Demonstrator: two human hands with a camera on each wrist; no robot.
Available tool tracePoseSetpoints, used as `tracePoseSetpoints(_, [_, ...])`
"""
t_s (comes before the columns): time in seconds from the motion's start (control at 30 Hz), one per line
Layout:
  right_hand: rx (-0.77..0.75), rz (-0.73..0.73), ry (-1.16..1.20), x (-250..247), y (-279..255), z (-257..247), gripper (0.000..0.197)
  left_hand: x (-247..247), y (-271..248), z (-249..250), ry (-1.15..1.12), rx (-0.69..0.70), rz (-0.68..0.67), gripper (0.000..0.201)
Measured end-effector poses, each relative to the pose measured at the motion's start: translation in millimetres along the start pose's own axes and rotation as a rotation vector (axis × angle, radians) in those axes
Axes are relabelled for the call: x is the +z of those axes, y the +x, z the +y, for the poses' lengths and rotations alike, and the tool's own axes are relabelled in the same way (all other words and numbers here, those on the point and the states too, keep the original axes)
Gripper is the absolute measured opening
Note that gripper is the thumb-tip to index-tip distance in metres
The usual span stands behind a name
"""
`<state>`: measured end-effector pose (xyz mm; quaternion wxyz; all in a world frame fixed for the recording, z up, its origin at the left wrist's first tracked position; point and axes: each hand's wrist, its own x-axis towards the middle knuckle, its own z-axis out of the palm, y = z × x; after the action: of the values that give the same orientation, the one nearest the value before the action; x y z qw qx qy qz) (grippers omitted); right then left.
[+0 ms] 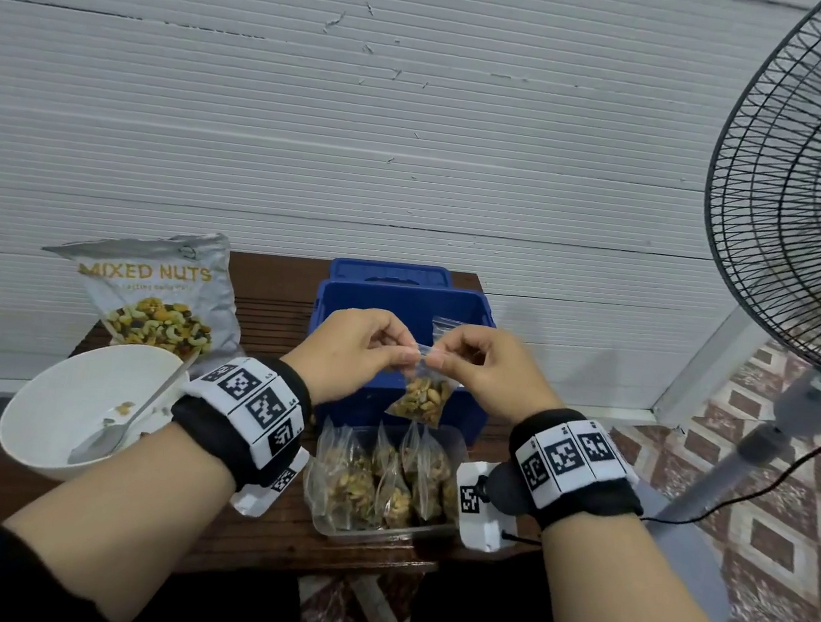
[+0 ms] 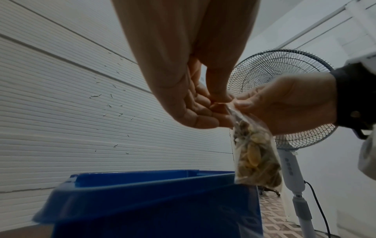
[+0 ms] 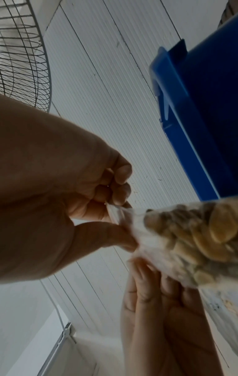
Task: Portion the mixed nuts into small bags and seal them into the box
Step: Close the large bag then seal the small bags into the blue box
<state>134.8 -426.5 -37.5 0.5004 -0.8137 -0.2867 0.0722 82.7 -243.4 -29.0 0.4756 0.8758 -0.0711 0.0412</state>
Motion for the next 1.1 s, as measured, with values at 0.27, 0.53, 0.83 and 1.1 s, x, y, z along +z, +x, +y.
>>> tracePoseSetpoints(0.27, [0.023, 0.12, 0.0, -32.0, 5.0, -11.6, 0.005, -17.8, 1.8, -17.7, -0.09, -0.077, 0.155, 0.014])
tracePoseSetpoints(0.53, [0.012, 0.093, -0.385, -60.8, 38.3, -22.2, 0.009, -44.4, 8.8, -46.5, -0.063, -0.223, 0.348, 0.012])
tracePoseSetpoints(0.83, [0.147, -0.374, -0.746, -63.0, 68.3, -9.7, 0.01, -40.6, 13.8, -73.2, -0.05, -0.306, 0.286, 0.008])
tracePoseSetpoints(1.1, [0.214, -0.654, -0.935, -45.9, 74.7, 12.7, 0.003, -37.7, 18.5, -80.0, -0.029, -0.311, 0.282, 0.009])
